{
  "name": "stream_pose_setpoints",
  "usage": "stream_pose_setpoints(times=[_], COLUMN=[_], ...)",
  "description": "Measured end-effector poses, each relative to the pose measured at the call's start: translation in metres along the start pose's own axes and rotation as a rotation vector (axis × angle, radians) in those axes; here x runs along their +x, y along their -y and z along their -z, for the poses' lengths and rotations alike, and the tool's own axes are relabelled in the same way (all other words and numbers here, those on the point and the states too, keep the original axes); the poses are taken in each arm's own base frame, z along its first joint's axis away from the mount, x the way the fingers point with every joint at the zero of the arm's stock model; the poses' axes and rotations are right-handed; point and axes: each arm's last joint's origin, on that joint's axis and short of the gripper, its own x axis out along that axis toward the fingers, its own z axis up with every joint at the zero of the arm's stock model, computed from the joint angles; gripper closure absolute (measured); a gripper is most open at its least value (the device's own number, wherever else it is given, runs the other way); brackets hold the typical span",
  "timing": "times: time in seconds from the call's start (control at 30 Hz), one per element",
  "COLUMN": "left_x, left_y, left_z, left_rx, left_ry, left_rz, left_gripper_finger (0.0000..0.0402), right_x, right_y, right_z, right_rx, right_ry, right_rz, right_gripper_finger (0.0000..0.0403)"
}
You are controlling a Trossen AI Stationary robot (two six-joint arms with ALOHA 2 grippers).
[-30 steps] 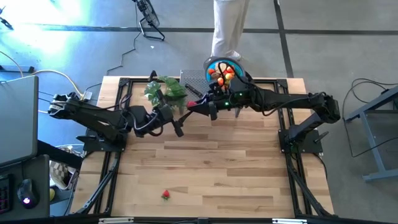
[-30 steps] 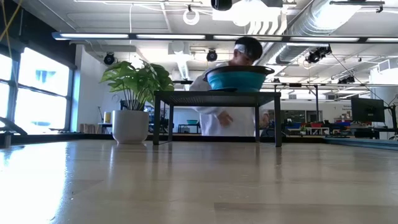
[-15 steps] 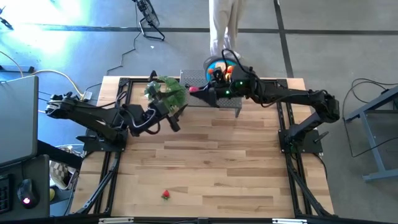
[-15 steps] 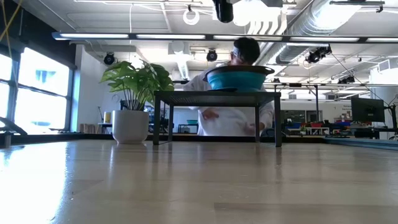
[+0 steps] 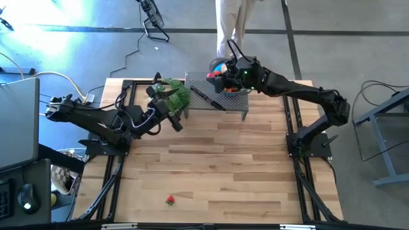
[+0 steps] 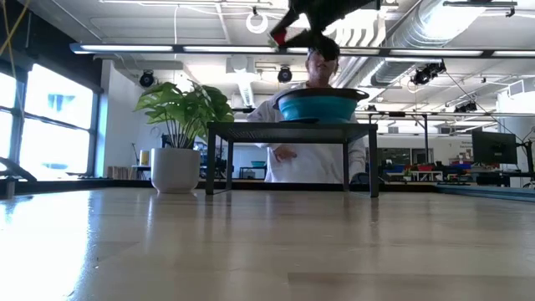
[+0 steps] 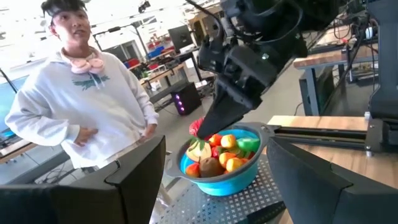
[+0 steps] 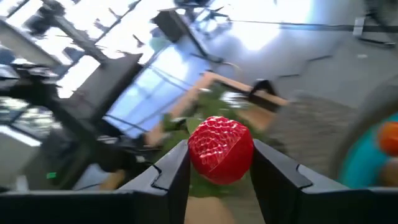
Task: Pick & Place Fruit
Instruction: Put the red strawberry in the blue bowl on the shelf
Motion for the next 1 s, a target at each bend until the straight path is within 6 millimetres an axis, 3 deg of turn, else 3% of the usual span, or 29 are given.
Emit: stream_pose_setpoints(times=[0.4, 1.0], left_x=[-0.001, -0.001], left_y=[-0.001, -0.002], left_z=[0.004, 0.004], left_rx=[0.042, 0.031], left_ry=[-0.044, -0.045], left_rz=[-0.046, -0.049], left_gripper_finger=[0.0128, 0.0128], right_x=[-0.004, -0.011], right_y=[0.036, 0.055], right_z=[-0.005, 0.003], right_rx=[0.01, -0.033], right_ry=[-0.023, -0.113], right_rz=[0.273, 0.48], right_gripper_finger=[0.0265, 0.0264])
